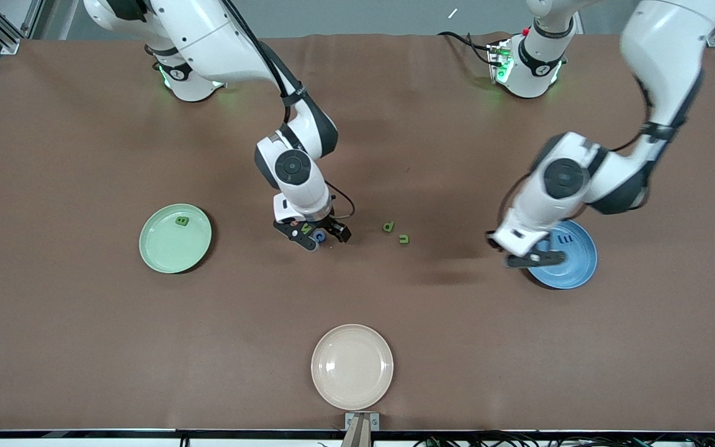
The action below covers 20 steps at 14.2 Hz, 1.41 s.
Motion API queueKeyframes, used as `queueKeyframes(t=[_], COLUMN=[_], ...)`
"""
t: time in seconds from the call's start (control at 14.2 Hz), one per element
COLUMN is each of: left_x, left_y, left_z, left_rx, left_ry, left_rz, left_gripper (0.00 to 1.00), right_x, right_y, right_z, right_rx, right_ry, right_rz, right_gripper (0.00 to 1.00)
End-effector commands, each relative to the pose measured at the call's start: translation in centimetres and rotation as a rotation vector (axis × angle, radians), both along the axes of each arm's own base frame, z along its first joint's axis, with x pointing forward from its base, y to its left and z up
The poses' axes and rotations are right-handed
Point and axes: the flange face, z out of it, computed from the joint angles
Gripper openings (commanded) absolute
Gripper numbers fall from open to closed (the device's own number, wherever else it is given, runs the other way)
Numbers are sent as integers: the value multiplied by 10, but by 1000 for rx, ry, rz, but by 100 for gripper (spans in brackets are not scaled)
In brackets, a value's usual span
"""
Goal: Sort upper and lower case letters into plates
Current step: 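Release the x on the blue plate while the right gripper grasps the C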
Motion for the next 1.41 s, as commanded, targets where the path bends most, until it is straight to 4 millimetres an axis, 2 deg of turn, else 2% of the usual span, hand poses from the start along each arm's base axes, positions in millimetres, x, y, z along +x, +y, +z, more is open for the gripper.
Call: queueKeyframes(t=[0.0, 0.07, 0.21, 0.28, 0.49, 0.71, 0.85, 0.92, 1.06, 1.13, 1.2, 1.27, 1.34], left_x=[1, 4, 8, 12, 20, 20, 20, 19, 19, 20, 20, 20, 21], left_y=[59, 90, 118, 128, 131, 138, 139, 143, 144, 144, 145, 146, 145], left_z=[-12, -24, -38, -43, -63, -74, -76, -79, -78, -78, -76, -75, -73], left_rx=[18, 23, 23, 13, 7, 16, 17, 25, 32, 33, 35, 37, 40], left_ry=[-33, -28, -17, -17, -15, -9, -5, -2, -4, -5, -7, -10, -14], left_rz=[-55, -67, -108, -109, -132, -146, -148, -147, -151, -154, -151, -148, -149], left_gripper=[4, 4, 4, 4, 4, 4, 5, 5, 11, 28, 30, 45, 84], right_x=[5, 6, 5, 5, 7, 8, 9, 9, 11, 11, 12, 12, 12], right_y=[3, 2, 1, -1, -7, -8, -10, -11, -12, -13, -14, -15, -15], right_z=[-5, -6, -11, -13, -21, -23, -23, -23, -22, -22, -22, -23, -22], right_rx=[-15, -20, -39, -53, -87, -90, -90, -91, -94, -97, -103, -105, -105], right_ry=[7, 4, -1, -5, -5, -4, -4, -3, 1, 0, -4, -4, -4], right_rz=[-67, -62, -45, -30, -2, 4, 2, 2, 6, 7, 13, 13, 13], right_gripper=[100, 100, 99, 94, 79, 70, 56, 52, 52, 52, 52, 52, 52])
